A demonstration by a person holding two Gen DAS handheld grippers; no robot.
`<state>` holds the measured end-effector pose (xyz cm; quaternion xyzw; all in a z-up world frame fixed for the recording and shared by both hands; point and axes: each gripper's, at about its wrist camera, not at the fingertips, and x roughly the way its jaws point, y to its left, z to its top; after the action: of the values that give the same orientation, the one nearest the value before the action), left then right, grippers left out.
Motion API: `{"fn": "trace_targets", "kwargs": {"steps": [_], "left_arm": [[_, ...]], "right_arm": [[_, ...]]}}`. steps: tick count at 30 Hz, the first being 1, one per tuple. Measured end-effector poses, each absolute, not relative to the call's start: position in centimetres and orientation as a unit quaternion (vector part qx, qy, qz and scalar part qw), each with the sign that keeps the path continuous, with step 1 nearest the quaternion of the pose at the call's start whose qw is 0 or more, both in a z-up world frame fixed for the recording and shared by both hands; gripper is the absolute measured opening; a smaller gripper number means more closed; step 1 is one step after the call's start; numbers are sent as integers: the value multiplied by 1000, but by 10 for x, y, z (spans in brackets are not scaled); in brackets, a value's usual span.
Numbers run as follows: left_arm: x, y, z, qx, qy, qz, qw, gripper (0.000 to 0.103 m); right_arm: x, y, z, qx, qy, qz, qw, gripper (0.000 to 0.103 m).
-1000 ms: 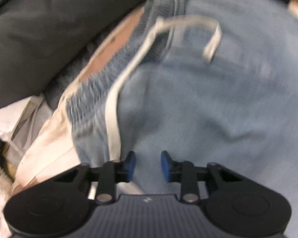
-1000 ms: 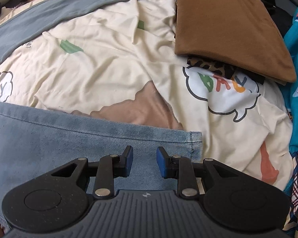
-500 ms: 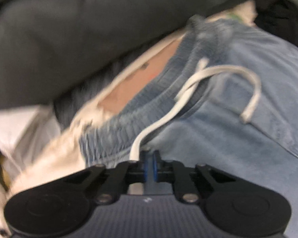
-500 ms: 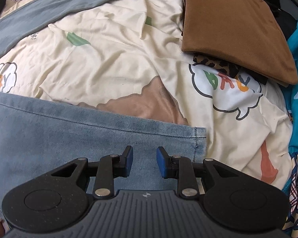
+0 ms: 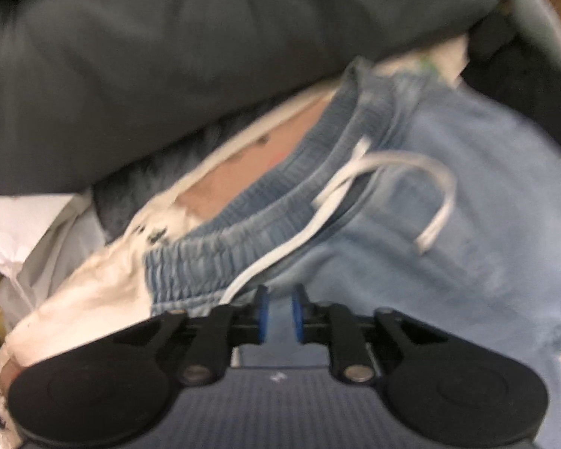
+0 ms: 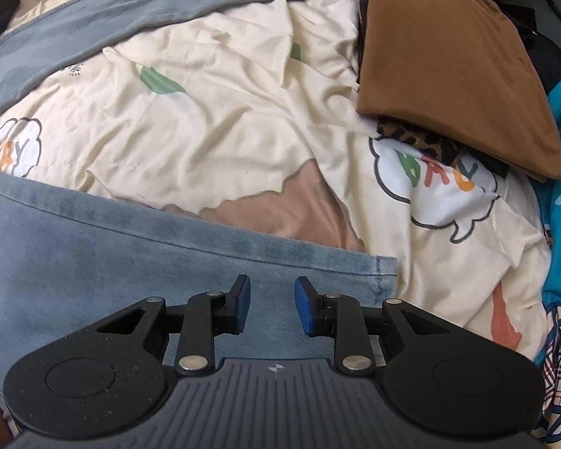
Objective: Fold clothes
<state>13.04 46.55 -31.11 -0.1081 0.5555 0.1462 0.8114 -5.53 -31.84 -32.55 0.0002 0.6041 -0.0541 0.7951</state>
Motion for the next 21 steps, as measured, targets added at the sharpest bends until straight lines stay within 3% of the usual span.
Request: {"fn": "trace_targets", "kwargs": {"steps": [12, 21], "left_arm": [[115, 466, -362, -79, 611, 144, 775, 17], [111, 456, -361, -5, 634, 122, 764, 12]], "right_arm": [[-60, -305, -347, 7, 626, -41, 779, 33], [-63, -300, -360, 12, 642, -37, 765, 34]]}}
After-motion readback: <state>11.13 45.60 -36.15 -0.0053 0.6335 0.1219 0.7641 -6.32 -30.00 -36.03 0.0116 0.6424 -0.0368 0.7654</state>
